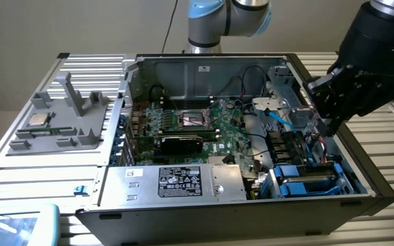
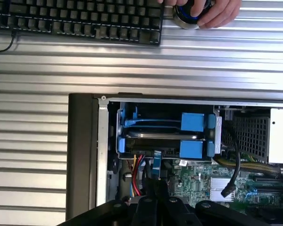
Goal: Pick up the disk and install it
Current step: 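Insert the second disk wire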
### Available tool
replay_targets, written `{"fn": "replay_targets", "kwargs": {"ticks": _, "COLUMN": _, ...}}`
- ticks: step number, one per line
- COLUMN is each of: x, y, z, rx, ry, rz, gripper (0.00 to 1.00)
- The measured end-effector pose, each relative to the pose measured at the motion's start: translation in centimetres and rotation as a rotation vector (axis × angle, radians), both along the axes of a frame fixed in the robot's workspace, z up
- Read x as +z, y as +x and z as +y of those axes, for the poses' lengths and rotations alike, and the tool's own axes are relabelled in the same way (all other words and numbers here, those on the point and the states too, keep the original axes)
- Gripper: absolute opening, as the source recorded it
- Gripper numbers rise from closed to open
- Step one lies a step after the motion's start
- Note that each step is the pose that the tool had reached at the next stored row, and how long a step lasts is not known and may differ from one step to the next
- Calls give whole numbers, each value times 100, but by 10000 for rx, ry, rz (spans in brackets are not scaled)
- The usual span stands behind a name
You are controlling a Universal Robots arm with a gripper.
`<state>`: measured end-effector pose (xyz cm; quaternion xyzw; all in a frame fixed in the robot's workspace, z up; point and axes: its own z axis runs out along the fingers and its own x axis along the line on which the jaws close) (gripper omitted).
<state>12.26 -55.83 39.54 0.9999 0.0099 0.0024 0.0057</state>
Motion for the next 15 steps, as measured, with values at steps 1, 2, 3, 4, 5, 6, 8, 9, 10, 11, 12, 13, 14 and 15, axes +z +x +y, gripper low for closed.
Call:
{"fn": "replay_targets", "kwargs": {"ticks": 1, "x": 9, "y": -3, "z": 32, "rx": 0, "ry": -21, "rz": 0, "gripper": 11}}
{"fn": "replay_targets", "kwargs": {"ticks": 2, "x": 14, "y": -4, "z": 58, "rx": 1, "ry": -34, "rz": 0, "gripper": 11}}
{"fn": "replay_targets", "kwargs": {"ticks": 3, "x": 14, "y": -4, "z": 81, "rx": 2, "ry": -40, "rz": 0, "gripper": 11}}
{"fn": "replay_targets", "kwargs": {"ticks": 4, "x": 14, "y": -5, "z": 97, "rx": 1, "ry": -43, "rz": 0, "gripper": 11}}
{"fn": "replay_targets", "kwargs": {"ticks": 5, "x": 15, "y": -5, "z": 104, "rx": 1, "ry": -43, "rz": 0, "gripper": 11}}
{"fn": "replay_targets", "kwargs": {"ticks": 6, "x": 14, "y": -6, "z": 104, "rx": 0, "ry": -43, "rz": 0, "gripper": 11}}
{"fn": "replay_targets", "kwargs": {"ticks": 8, "x": 14, "y": -6, "z": 104, "rx": 1, "ry": -44, "rz": 0, "gripper": 11}}
{"fn": "replay_targets", "kwargs": {"ticks": 9, "x": 14, "y": -6, "z": 104, "rx": 1, "ry": -44, "rz": 0, "gripper": 11}}
{"fn": "replay_targets", "kwargs": {"ticks": 10, "x": 14, "y": -6, "z": 104, "rx": 2, "ry": -43, "rz": 0, "gripper": 11}}
{"fn": "replay_targets", "kwargs": {"ticks": 11, "x": 14, "y": -6, "z": 104, "rx": 2, "ry": -44, "rz": 0, "gripper": 11}}
{"fn": "replay_targets", "kwargs": {"ticks": 12, "x": 14, "y": -6, "z": 104, "rx": 3, "ry": -43, "rz": 0, "gripper": 11}}
{"fn": "replay_targets", "kwargs": {"ticks": 13, "x": 14, "y": -6, "z": 104, "rx": 3, "ry": -43, "rz": 0, "gripper": 11}}
{"fn": "replay_targets", "kwargs": {"ticks": 14, "x": 14, "y": -6, "z": 104, "rx": 3, "ry": -43, "rz": 0, "gripper": 11}}
{"fn": "replay_targets", "kwargs": {"ticks": 15, "x": 14, "y": -6, "z": 104, "rx": 4, "ry": -44, "rz": 0, "gripper": 11}}
